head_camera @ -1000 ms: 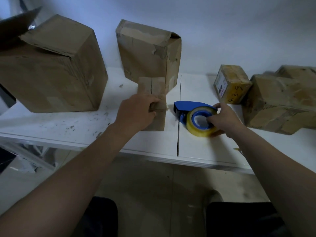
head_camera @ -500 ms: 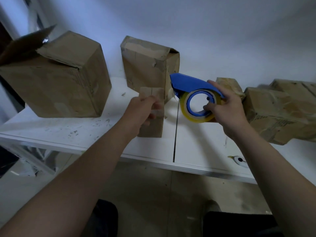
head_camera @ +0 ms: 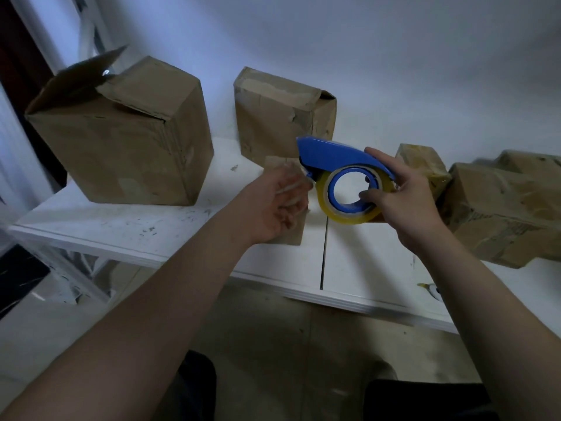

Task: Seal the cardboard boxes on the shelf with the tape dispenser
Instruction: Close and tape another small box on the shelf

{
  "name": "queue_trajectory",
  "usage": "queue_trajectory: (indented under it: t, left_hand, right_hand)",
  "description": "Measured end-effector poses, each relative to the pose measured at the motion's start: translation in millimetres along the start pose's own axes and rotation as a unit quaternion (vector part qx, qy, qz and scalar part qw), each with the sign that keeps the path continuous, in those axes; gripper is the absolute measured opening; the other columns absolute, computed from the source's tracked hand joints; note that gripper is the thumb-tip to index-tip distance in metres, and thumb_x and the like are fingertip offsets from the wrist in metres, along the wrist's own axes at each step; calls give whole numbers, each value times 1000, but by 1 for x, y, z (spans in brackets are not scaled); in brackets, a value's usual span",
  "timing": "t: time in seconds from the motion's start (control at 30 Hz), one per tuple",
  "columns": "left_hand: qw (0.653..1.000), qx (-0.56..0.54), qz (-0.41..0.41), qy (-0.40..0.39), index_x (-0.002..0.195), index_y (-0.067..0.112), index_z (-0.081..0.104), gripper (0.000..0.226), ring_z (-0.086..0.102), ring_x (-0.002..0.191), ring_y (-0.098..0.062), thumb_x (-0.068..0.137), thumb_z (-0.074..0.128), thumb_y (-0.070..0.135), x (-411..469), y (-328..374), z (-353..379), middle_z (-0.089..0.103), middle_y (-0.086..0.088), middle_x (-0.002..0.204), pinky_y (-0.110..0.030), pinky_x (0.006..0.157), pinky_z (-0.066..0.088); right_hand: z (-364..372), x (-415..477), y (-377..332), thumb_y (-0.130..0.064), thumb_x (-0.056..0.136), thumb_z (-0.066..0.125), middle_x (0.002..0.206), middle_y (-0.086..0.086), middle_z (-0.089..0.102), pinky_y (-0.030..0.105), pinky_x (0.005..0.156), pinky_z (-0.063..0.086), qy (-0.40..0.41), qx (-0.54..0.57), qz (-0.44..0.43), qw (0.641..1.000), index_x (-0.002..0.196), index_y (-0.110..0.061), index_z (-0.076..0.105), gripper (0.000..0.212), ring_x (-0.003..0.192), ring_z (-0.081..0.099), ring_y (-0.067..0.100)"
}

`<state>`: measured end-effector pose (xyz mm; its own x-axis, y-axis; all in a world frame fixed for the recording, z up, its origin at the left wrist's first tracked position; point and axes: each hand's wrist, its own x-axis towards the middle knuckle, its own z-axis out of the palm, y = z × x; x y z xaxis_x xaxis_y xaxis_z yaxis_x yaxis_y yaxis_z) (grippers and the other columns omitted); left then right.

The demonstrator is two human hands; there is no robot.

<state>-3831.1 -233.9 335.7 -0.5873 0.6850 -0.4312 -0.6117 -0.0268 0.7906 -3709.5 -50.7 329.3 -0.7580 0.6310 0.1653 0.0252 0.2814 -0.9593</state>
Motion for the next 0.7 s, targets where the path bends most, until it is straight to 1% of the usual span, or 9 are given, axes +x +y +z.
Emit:
queue_trajectory:
  t: [0.07,0.13,0.23,0.3,0.33,0.47,0.53,0.63,0.7]
  left_hand:
    - [1000,18,12,12,130,16,65,44,50,89,-16,96,60,44,0,0,0,67,-4,105,-23,63,37]
    - [999,23,14,29,126,21,67,41,56,90,-18,94,61,46,-1,0,1,70,-5,104,-26,66,43]
    - [999,31,11,35,123,26,68,38,66,99,-20,93,62,49,0,1,0,74,-8,116,-30,76,49]
    - [999,28,14,18,124,24,67,38,67,107,-21,96,58,48,0,2,0,72,-8,121,-31,83,50]
    - [999,25,16,15,125,23,66,39,66,110,-20,97,56,48,-1,3,0,72,-6,122,-32,85,50]
    - [998,35,32,31,127,24,65,40,67,111,-19,96,59,47,3,3,-2,71,1,122,-33,78,53]
    - [998,38,47,28,129,24,64,40,66,114,-20,95,61,46,4,3,-3,70,2,124,-34,80,52]
    - [995,59,79,26,127,22,62,43,64,117,-23,89,67,43,5,1,-1,70,0,124,-36,84,51]
    - [987,106,111,47,125,22,63,42,66,114,-23,90,67,46,4,0,4,71,0,120,-35,81,52]
  right_hand:
    - [3,1,-1,13,78,70,123,-5,63,45,71,64,-4,6,3,1000,122,-49,63,76,98,69,26]
    - [6,2,-1,13,78,70,121,-4,63,46,71,64,-2,17,9,1000,122,-47,63,75,96,69,24]
    - [8,3,-1,14,78,69,115,1,63,47,71,64,-4,37,20,999,124,-44,64,74,90,70,23]
    - [9,4,-2,14,79,69,115,5,63,48,71,63,-9,44,24,999,126,-42,65,74,91,71,25]
    - [9,5,-1,14,79,69,114,6,63,49,71,63,-10,45,25,999,127,-42,65,73,93,70,26]
    - [8,6,-1,14,78,69,113,8,63,51,71,63,-15,53,33,998,126,-41,65,72,99,68,29]
    - [8,6,-1,13,78,69,112,9,63,51,71,63,-19,57,36,998,127,-40,65,72,101,68,30]
    - [6,6,-2,13,79,68,110,10,62,47,68,63,-18,60,40,997,127,-38,65,70,97,69,33]
    - [6,6,-2,13,79,68,111,10,61,45,66,63,-15,60,41,997,127,-38,65,70,94,69,33]
